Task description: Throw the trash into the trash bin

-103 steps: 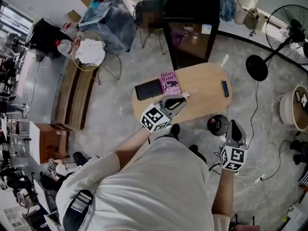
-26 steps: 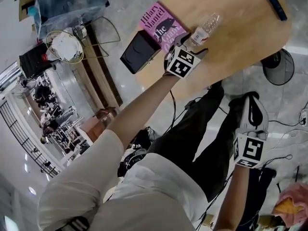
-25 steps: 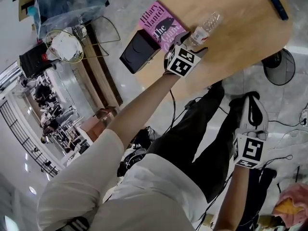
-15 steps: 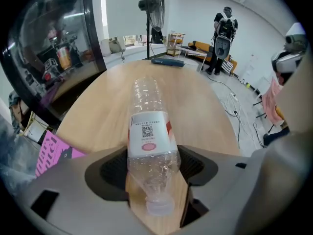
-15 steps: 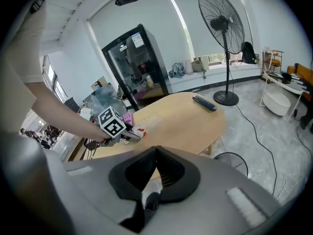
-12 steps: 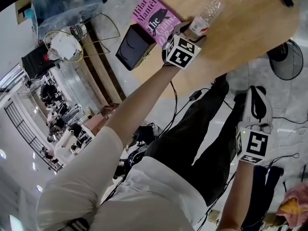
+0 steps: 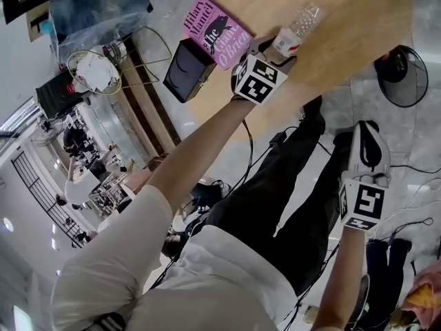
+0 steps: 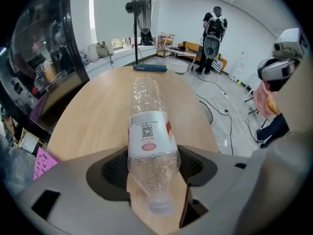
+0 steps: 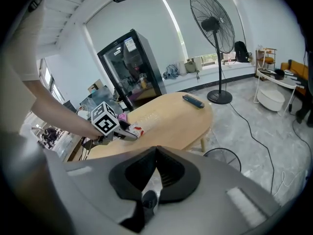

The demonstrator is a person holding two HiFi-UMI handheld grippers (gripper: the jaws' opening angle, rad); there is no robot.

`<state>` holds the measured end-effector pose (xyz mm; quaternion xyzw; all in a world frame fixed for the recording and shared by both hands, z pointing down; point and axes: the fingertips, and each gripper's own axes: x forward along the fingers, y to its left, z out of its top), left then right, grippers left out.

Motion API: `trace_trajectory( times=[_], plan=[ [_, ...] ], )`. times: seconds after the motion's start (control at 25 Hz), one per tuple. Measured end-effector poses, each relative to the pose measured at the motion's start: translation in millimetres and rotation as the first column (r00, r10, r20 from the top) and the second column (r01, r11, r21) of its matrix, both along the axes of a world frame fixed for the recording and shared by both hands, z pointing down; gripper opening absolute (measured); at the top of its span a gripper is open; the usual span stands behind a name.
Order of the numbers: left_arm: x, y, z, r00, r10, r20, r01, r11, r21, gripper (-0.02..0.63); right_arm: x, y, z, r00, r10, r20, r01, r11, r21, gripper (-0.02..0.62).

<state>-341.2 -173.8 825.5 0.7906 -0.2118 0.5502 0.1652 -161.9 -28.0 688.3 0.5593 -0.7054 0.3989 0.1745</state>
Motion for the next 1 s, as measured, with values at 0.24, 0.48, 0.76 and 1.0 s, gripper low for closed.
trace_trajectory(
  times=[0.24,0.48,0.76,1.0],
  plan=[
    [39.2,26.7,-5.3,0.999,0.039,-0.032,-0.039,0.999,-0.016,0.293,23.4,21.4,5.3,1.000,0.024,0.003,-0.024,1.000,0.001,0.011],
    [84.2,62.2,-9.8,0.995,0.084,-0.047,-0.087,0.995,-0.053,0.295,57.6,43.3,5.8,0.999,0.047,0.000,-0.047,0.999,-0.004,0.011],
    [129.9,99.9,-13.6,0.986,0.152,-0.073,-0.158,0.984,-0.087,0.295,96.5,56.5,7.0,0.998,0.066,-0.004,-0.066,0.998,0.001,0.011],
    [171.2,131.5,-5.9,0.969,0.232,-0.080,-0.241,0.963,-0.125,0.295,121.4,72.7,19.0,0.996,0.092,0.003,-0.092,0.996,-0.006,0.011]
  ],
)
